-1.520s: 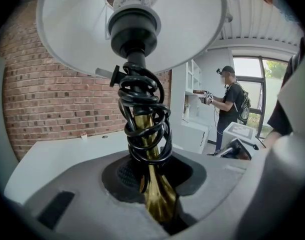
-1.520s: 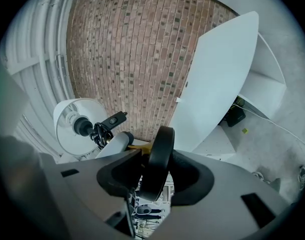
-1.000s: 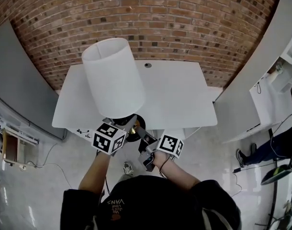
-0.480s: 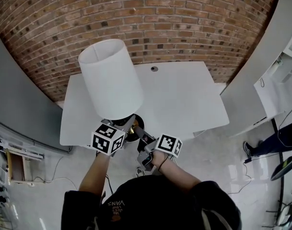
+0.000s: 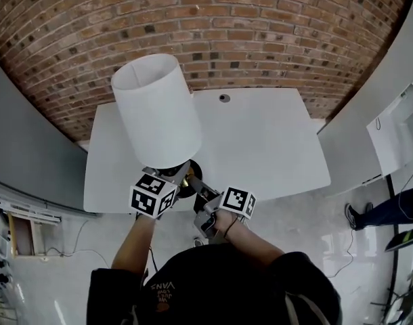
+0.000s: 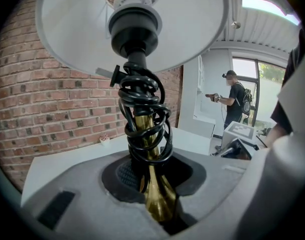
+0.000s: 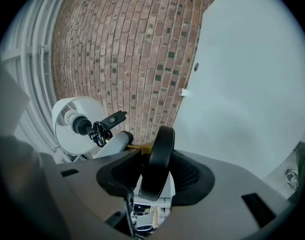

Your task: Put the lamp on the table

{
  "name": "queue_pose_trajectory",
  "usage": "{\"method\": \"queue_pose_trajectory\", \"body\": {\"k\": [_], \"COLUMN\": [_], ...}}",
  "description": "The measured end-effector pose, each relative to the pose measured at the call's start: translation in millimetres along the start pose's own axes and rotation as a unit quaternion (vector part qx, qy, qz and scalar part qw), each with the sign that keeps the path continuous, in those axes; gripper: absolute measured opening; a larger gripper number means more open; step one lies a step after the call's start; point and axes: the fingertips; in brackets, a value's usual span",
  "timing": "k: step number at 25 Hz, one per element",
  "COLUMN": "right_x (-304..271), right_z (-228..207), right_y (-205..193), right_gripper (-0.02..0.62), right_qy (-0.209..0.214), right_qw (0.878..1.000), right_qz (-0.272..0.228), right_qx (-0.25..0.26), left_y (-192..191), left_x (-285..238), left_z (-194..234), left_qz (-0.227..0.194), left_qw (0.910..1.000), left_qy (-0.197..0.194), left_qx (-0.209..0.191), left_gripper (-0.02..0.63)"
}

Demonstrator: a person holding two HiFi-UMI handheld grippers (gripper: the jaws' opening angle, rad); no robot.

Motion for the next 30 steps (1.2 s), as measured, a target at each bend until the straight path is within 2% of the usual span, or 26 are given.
{"method": "queue_pose_trajectory", "body": {"k": [4, 10, 18, 30], "right_x": [-20, -42, -50, -59], "right_z": [-9, -20, -49, -95], "right_y": [25, 82, 161, 251], "right_gripper": [0.167, 0.167, 0.167, 0.17], "right_qy": [0.0, -0.007, -0.022, -0.03], "right_qw": [1.0, 1.0, 1.0, 0.997], "right_qz": [0.012, 0.01, -0.017, -0.069], "right_qx": [-0.008, -0.005, 0.005, -0.002], "left_y": [9, 35, 66, 95], "left_x": [-22, -69, -146, -247], "left_z": [23, 55, 79, 101], "left_qz": [0.007, 0.009, 0.008, 0.023], "left_qw": [0.9999, 0.9999, 0.9995, 0.9978], "left_qy": [0.008, 0.0, -0.025, -0.062], "left_qx": [0.002, 0.01, 0.015, 0.005], "left_gripper": [0.101, 0.101, 0.101, 0.1]}}
Point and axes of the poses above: the fingertips, and each gripper's own axes: x backward along the fingers, z to its left, y out of its top, and after that the axes turned 9 degrees about z, right-handed
